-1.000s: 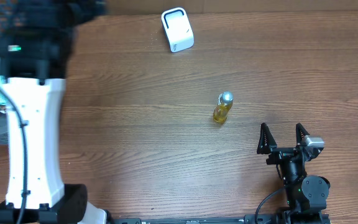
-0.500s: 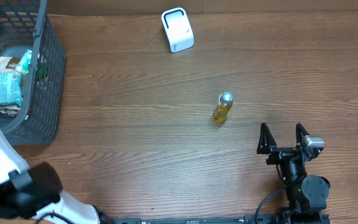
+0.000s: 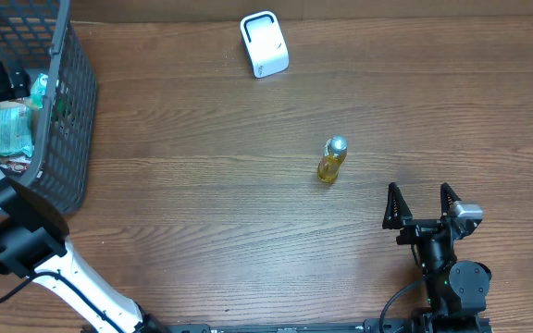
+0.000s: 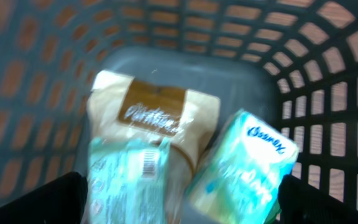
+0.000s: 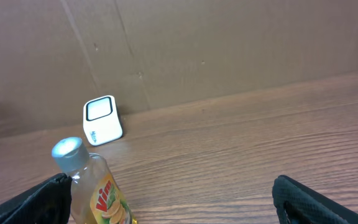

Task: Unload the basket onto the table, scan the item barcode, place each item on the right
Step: 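Move the left gripper back into the basket and grasp the Kleenex pack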

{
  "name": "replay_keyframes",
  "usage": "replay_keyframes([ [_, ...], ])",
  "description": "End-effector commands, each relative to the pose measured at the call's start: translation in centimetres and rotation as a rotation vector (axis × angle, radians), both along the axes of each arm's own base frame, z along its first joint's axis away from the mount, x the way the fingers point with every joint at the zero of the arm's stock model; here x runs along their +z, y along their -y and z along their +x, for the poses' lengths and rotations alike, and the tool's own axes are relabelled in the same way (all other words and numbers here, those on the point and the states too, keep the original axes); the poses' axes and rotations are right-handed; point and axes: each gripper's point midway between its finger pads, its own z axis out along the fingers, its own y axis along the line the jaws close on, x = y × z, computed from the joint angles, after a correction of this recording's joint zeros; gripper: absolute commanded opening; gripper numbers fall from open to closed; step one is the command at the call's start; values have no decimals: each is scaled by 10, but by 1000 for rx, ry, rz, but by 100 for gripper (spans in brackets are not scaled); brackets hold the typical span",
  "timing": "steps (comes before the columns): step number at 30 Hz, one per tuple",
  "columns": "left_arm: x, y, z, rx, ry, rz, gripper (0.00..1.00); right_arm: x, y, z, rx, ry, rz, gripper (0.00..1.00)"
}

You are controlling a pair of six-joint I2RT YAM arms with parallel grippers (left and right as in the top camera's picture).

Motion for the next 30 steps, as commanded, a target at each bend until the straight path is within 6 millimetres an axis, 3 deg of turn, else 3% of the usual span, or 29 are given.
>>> replay_keyframes([
  [1,0,18,19,-186,73,-9,100,-2,1,0,-3,3,-4,100],
  [5,-10,28,25,-257,89,-44,100,-2,1,0,-3,3,-4,100],
  [14,-54,50,26,-335,-1,-94,100,-2,1,0,-3,3,-4,100],
  [18,-61,57,26,-351,-29,-99,100,-2,1,0,-3,3,-4,100],
  [30,-93,54,14,-318,-126,-73,100,-2,1,0,-3,3,-4,100],
])
